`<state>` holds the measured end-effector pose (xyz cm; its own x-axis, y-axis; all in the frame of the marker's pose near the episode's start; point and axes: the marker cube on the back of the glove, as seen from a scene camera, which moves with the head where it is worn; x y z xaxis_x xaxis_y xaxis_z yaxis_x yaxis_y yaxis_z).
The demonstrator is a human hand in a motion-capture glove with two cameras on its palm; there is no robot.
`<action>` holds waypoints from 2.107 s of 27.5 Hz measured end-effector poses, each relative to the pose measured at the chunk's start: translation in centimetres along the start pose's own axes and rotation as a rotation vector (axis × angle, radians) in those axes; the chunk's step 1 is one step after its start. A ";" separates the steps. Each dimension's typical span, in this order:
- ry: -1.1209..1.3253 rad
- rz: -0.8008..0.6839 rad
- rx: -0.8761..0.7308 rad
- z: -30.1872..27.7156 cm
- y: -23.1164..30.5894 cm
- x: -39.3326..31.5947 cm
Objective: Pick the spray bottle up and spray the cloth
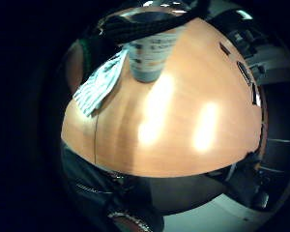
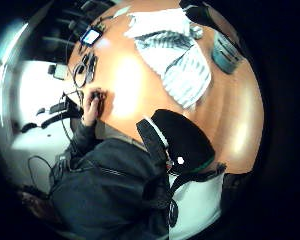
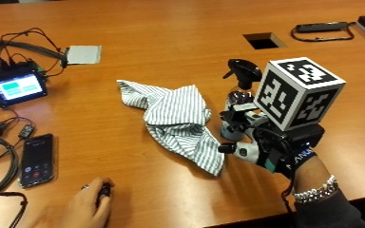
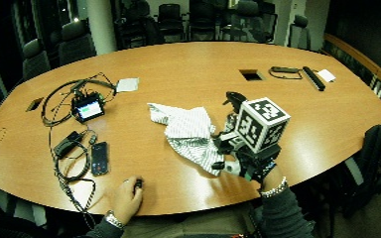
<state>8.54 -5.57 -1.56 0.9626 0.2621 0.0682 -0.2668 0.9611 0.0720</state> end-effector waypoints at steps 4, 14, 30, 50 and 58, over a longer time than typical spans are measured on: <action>-0.005 0.101 0.064 -0.4 -1.0 2.1; -0.002 0.335 0.347 -1.7 -3.1 5.3; -0.676 0.324 0.403 2.0 -6.8 6.0; -1.088 0.167 0.404 3.3 -11.2 2.4; -0.975 0.143 0.693 1.7 -12.5 1.8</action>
<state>13.51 -17.21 -0.66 0.5621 -0.1013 0.8208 -0.6242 0.5991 0.5014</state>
